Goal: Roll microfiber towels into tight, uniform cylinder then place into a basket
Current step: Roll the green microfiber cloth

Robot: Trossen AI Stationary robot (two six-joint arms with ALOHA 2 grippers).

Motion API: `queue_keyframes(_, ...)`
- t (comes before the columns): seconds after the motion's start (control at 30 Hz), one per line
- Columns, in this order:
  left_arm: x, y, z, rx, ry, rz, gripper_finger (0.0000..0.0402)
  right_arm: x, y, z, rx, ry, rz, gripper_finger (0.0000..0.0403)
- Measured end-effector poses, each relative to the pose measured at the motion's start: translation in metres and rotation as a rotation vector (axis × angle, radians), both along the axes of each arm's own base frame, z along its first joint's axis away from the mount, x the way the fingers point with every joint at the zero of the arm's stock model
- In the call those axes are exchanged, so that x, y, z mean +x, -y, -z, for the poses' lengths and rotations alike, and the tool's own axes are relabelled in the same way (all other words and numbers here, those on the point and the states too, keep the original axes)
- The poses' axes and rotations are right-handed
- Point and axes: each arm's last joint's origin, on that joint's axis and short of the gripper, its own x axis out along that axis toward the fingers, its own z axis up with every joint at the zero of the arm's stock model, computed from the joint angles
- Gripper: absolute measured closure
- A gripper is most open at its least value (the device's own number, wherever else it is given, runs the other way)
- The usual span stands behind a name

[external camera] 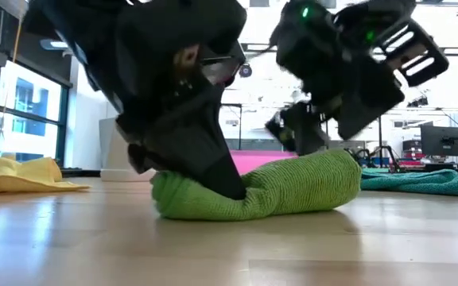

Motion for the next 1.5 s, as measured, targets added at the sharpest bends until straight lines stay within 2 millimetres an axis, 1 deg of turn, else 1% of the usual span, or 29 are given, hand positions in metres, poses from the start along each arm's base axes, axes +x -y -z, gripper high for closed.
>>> queue_keyframes(0.13,-0.003,0.007,0.000,-0.042,0.004,-0.028,0.0355,-0.007,0.000,-0.025,-0.133,0.120,0.008,0.0217)
queue_keyframes(0.2,-0.003,0.008,0.000,-0.066,0.005,-0.055,0.0355,-0.009,-0.008,-0.031,-0.174,0.148,0.017,0.0223)
queue_keyframes(0.27,-0.003,0.008,0.000,-0.086,0.006,-0.079,0.0355,-0.012,-0.021,-0.033,-0.201,0.164,0.000,0.0227)
queue_keyframes(0.4,-0.003,0.007,0.000,-0.096,0.008,-0.092,0.0355,-0.018,-0.052,-0.029,-0.331,0.212,-0.044,0.0231)
queue_keyframes(0.53,-0.003,0.007,0.000,-0.097,0.010,-0.093,0.0355,-0.022,-0.078,-0.023,-0.437,0.270,-0.032,0.0231)
queue_keyframes(0.63,-0.003,0.007,0.000,-0.097,0.012,-0.094,0.0355,-0.022,-0.092,-0.015,-0.455,0.295,-0.044,0.0231)
queue_keyframes(0.7,-0.002,0.006,0.000,-0.100,0.012,-0.096,0.0355,-0.021,-0.097,-0.008,-0.460,0.294,-0.048,0.0231)
queue_keyframes(0.8,-0.002,0.006,0.000,-0.101,0.013,-0.096,0.0355,-0.017,-0.099,0.004,-0.465,0.282,-0.029,0.0231)
queue_keyframes(0.87,-0.002,0.006,0.000,-0.103,0.016,-0.096,0.0355,-0.015,-0.098,0.008,-0.501,0.275,0.012,0.0231)
queue_keyframes(1.0,-0.001,0.006,-0.001,-0.106,0.022,-0.095,0.0355,-0.014,-0.095,0.009,-0.553,0.284,0.064,0.0231)
queue_keyframes(1.23,0.000,0.007,-0.001,-0.118,0.040,-0.095,0.0355,-0.009,-0.084,0.013,-0.565,0.258,0.091,0.0231)
queue_keyframes(1.5,0.001,0.007,-0.001,-0.125,0.057,-0.095,0.0355,-0.005,-0.080,0.033,-0.586,0.197,0.081,0.0231)
